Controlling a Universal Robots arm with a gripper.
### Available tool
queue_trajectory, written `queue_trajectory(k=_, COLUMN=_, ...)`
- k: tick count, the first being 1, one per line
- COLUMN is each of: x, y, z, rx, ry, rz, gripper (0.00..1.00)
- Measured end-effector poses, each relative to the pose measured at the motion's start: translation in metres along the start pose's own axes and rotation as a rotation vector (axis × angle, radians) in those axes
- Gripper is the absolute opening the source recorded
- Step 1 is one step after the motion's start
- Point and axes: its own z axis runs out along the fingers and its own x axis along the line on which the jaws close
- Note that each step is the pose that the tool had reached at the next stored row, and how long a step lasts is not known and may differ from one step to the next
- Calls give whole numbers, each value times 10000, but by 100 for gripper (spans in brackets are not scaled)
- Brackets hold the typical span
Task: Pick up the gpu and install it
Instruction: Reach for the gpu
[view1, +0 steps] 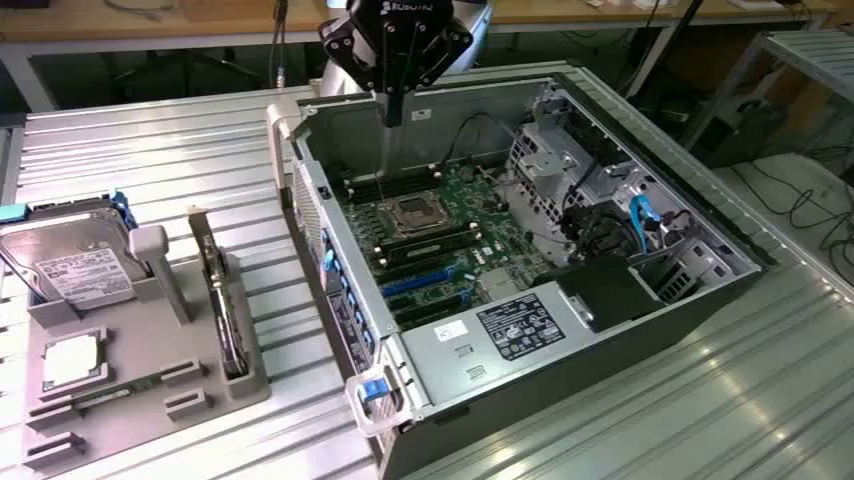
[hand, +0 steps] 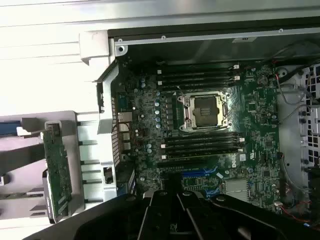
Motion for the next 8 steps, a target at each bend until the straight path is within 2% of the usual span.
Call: queue_trajectory(k=8, x=93, y=-8, z=-3, rx=2, ry=0, rz=-1, gripper=11)
